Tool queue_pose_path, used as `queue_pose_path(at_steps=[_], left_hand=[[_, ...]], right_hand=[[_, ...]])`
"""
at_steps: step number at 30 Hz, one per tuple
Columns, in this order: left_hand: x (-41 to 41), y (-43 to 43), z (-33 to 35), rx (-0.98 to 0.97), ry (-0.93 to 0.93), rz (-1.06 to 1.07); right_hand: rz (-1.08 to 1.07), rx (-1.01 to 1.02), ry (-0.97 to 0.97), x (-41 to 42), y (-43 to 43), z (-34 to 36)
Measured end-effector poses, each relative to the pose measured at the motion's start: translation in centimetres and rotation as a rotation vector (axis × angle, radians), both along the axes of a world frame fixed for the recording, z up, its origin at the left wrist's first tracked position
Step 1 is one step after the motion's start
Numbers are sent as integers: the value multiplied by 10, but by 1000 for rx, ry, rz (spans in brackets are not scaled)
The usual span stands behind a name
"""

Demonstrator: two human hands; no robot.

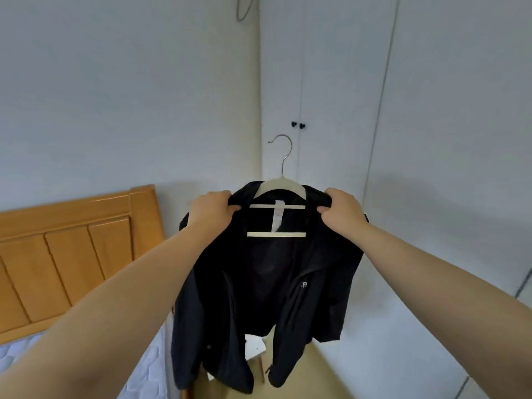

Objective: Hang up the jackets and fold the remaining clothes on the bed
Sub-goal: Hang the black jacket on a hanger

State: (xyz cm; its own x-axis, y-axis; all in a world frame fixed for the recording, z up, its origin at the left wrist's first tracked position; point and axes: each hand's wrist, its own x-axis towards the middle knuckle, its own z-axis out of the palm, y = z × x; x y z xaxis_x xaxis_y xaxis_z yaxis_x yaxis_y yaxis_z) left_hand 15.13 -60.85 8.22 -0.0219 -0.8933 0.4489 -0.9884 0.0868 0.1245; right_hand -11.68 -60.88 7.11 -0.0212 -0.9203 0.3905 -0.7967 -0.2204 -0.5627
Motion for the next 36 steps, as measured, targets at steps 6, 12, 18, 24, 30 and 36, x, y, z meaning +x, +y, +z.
queue_pose_path(at_steps=[6,12,18,24,30,36], left_hand=[[-110,1,-6,47,39,-188],[-225,20,-19,138,106,-436],[-334,48,-37,359,158,-801],[-407,65,-38,339,171,-940],[-414,38,-21,249,10,-907],[-394,6,-14,476,94,-1091]], right_hand=[[-93,161,-90,-113,66,15],[-179,306,-104,-215,144,27],[-256,565,-143,-286,232,34],[-429,447,-288,-328,282,27],[-507,353,-301,-315,250,20],[-535,290,-288,-307,201,23]])
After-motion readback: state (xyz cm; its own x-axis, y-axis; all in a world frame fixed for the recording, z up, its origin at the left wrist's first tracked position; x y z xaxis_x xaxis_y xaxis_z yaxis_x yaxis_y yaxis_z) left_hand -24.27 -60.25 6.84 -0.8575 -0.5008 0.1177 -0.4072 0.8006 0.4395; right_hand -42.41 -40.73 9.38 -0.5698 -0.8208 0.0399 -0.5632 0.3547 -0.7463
